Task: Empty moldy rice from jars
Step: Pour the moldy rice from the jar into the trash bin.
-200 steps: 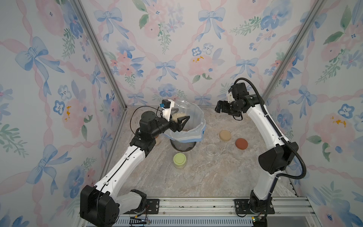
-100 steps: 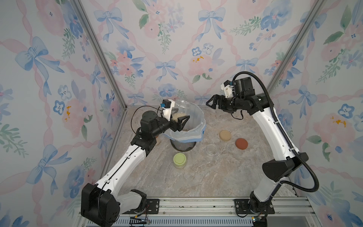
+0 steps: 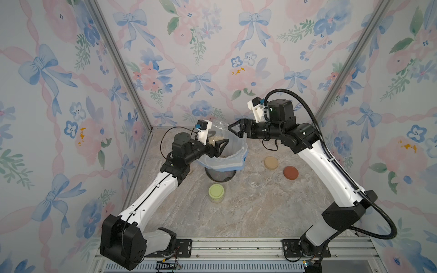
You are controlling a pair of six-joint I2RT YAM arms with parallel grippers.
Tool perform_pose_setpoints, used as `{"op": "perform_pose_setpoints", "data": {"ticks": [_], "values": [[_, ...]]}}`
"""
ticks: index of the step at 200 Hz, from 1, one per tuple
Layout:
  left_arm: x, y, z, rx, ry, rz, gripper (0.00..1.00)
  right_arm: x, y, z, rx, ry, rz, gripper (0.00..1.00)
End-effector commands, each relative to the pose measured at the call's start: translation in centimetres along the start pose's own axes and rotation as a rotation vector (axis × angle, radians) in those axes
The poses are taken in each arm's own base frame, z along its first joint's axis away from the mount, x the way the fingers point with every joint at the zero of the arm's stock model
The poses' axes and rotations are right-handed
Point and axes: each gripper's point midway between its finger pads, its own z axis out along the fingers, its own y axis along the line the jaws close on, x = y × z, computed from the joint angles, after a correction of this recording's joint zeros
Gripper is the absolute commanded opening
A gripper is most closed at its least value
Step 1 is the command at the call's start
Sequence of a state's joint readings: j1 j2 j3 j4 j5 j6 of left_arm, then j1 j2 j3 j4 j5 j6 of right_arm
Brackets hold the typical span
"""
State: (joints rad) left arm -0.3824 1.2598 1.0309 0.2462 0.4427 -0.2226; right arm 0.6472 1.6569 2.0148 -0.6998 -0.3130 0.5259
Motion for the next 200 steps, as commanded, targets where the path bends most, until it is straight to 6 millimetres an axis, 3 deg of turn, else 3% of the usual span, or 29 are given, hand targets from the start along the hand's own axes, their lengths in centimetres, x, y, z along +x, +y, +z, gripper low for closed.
{"op": "perform_pose_setpoints", "data": {"ticks": [1, 10, 15, 65, 121, 200], "values": [[-4.7, -0.9, -0.6, 0.03, -0.142, 0.054, 0.0, -0.9, 2.3, -0.1, -0.059, -0.053, -0.01, 0.97], [-4.7, -1.0, -0.6, 0.034, -0.141, 0.054, 0.0, -0.9, 2.8, -0.2, -0.068, -0.055, -0.015, 0.97], [-4.7, -1.0, -0.5, 0.035, -0.141, 0.053, 0.0, -0.4, 2.4, 1.2, -0.059, -0.033, -0.01, 0.97], [-5.0, -1.2, -0.5, 0.048, -0.145, 0.052, 0.0, 0.9, 3.5, 4.3, -0.04, 0.004, -0.043, 0.97], [-5.3, -1.4, -0.4, 0.061, -0.15, 0.045, 0.0, 1.5, 3.3, 7.5, 0.01, 0.016, -0.041, 0.97], [-5.3, -1.5, -0.6, 0.06, -0.155, 0.043, 0.0, 1.1, 1.4, 8.9, 0.124, 0.006, -0.032, 0.97]]}}
